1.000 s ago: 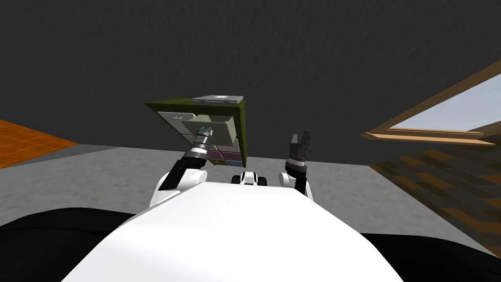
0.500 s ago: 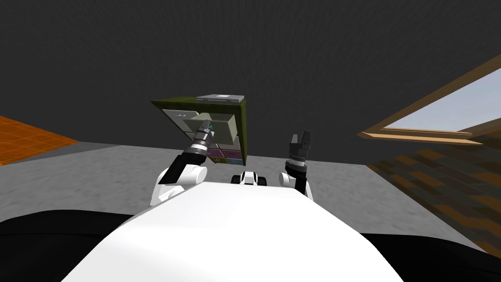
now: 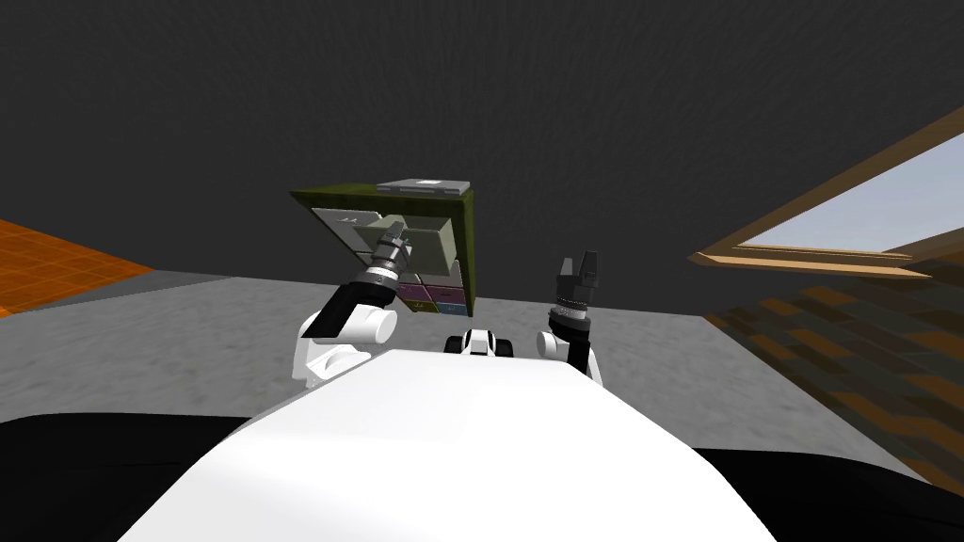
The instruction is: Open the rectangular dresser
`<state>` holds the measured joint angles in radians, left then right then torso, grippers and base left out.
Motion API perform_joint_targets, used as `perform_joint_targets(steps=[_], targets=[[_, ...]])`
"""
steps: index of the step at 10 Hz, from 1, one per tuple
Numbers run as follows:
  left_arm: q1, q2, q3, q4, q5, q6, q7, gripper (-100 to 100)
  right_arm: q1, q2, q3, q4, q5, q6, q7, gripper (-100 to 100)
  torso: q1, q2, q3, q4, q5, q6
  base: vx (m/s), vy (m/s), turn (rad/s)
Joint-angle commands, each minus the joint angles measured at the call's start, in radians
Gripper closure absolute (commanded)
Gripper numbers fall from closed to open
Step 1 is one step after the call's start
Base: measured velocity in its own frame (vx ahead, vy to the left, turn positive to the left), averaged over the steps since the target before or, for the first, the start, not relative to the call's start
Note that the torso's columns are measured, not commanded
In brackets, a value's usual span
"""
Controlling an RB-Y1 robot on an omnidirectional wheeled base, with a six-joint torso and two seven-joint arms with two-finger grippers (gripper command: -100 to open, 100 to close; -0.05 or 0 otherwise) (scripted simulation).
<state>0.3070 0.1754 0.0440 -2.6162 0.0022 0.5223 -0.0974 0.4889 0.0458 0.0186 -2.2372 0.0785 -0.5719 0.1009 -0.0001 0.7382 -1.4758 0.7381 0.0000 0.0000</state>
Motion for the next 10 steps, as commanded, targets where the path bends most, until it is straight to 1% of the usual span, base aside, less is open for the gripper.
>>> perform_joint_targets(steps=[1,2,4,5,6,7,10], targets=[[-0.076,0.014,0.023,0.001,0.007,0.074,0.006,-100,0.0,0.0,0.0,0.0,0.0,0.0,0.0,0,0.0,-0.001,-0.001,0.0,0.0,0.0,-0.036,-0.011,0.007],[-0.082,0.014,0.023,0.001,0.007,0.079,0.006,-100,0.0,0.0,0.0,0.0,0.0,0.0,0.0,0,0.0,0.0,0.0,0.0,0.0,0.0,-0.025,-0.01,0.002],[-0.148,0.028,0.045,0.002,0.014,0.145,0.012,-100,0.0,0.0,0.0,0.0,0.0,0.0,0.0,0,0.0,-0.001,-0.001,0.0,0.0,0.0,-0.032,-0.01,0.002],[-0.155,0.028,0.045,0.002,0.014,0.151,0.012,-100,0.0,0.0,0.0,0.0,0.0,0.0,0.0,0,0.0,0.002,0.0,0.003,-0.001,-0.001,-0.024,-0.01,0.004],[-0.143,0.027,0.041,0.003,0.015,0.15,0.013,-100,0.0,0.0,0.0,0.0,0.0,0.0,0.0,0,-0.001,0.003,0.001,0.004,-0.002,-0.001,0.0,0.0,0.0],[-0.144,0.026,0.041,0.003,0.015,0.153,0.013,0,0.0,0.0,0.0,0.0,0.0,0.0,0.0,0,-0.001,0.003,0.001,0.002,-0.001,-0.001,0.0,0.0,0.0],[-0.143,0.026,0.041,0.006,0.015,0.155,0.013,0,0.0,0.0,0.0,0.0,0.0,0.0,0.0,0,-0.001,0.001,0.0,0.001,-0.001,0.0,0.0,0.0,0.0]])
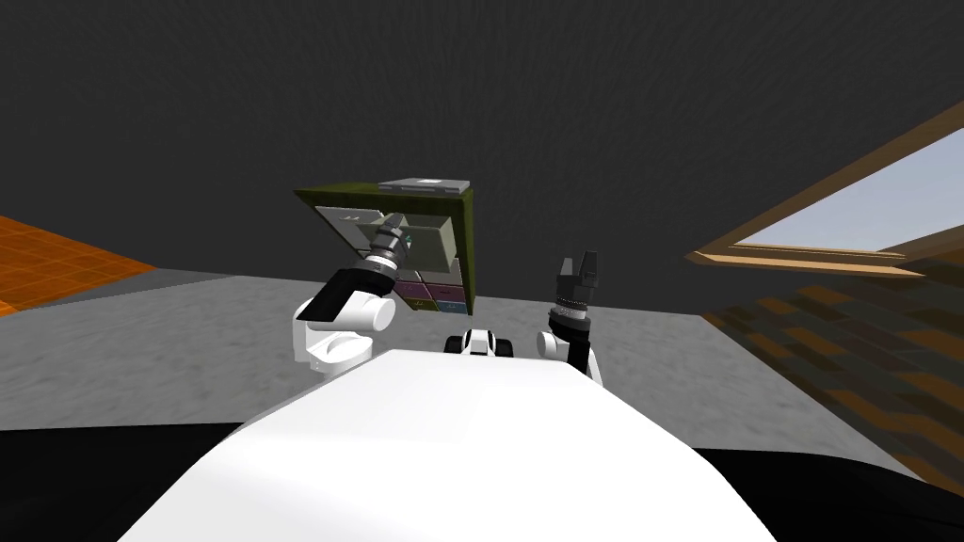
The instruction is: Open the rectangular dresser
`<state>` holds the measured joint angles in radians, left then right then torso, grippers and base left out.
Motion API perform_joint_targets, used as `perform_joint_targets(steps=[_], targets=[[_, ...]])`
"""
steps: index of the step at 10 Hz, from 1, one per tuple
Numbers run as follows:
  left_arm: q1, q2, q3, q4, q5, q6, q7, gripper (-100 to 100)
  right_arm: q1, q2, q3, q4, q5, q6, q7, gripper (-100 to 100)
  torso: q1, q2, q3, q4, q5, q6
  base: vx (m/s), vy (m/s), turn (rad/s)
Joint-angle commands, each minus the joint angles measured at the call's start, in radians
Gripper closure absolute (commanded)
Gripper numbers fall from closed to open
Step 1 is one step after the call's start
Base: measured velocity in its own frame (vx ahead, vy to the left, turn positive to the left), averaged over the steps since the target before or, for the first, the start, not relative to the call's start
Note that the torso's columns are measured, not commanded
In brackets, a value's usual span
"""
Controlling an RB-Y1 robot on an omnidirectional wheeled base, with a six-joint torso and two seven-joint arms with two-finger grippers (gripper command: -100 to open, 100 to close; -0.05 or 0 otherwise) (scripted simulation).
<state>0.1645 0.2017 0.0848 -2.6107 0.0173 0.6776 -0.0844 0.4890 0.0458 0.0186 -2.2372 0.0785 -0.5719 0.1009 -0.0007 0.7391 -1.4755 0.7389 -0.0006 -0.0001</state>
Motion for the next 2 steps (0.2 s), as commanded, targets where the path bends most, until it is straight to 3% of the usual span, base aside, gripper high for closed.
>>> perform_joint_targets(steps=[1,2], targets=[[0.0,0.0,0.0,0.0,0.0,0.0,0.0,0,0.0,0.0,0.0,0.0,0.0,0.0,0.0,0,0.0,0.0,0.0,0.0,0.0,0.0,0.0,0.0,0.0],[0.0,0.0,0.0,0.001,0.0,0.001,0.0,0,0.0,0.0,0.0,0.0,0.0,0.0,0.0,0,0.0,0.0,0.0,0.0,0.0,0.0,0.0,0.0,0.0]])
